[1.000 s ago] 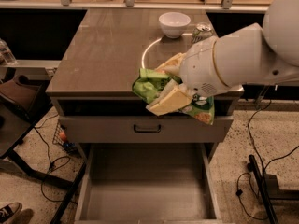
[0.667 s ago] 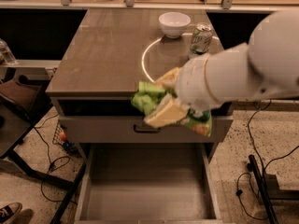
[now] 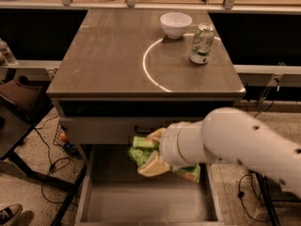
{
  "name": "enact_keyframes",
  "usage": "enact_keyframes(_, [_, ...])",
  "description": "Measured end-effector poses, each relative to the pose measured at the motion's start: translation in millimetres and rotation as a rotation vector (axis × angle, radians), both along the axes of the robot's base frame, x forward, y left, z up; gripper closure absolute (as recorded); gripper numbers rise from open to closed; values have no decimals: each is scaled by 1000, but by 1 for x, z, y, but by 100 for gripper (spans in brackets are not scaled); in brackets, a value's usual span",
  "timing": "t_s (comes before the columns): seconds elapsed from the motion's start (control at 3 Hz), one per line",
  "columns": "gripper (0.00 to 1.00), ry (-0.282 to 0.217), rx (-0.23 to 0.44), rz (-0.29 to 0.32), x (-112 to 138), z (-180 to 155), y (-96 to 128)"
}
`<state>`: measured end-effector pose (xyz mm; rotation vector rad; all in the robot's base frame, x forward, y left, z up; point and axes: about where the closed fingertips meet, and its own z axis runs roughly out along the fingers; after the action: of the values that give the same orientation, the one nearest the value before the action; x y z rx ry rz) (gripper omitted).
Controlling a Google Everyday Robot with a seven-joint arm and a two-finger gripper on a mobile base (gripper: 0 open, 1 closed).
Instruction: Place green rice chip bag into middle drawer
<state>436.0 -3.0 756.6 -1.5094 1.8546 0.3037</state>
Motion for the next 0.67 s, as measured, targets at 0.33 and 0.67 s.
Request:
enact_keyframes(0.33, [100,47,-43,37,-21,-75,3])
enact_keyframes(0.67, [100,46,-43,37,-21,-74,3])
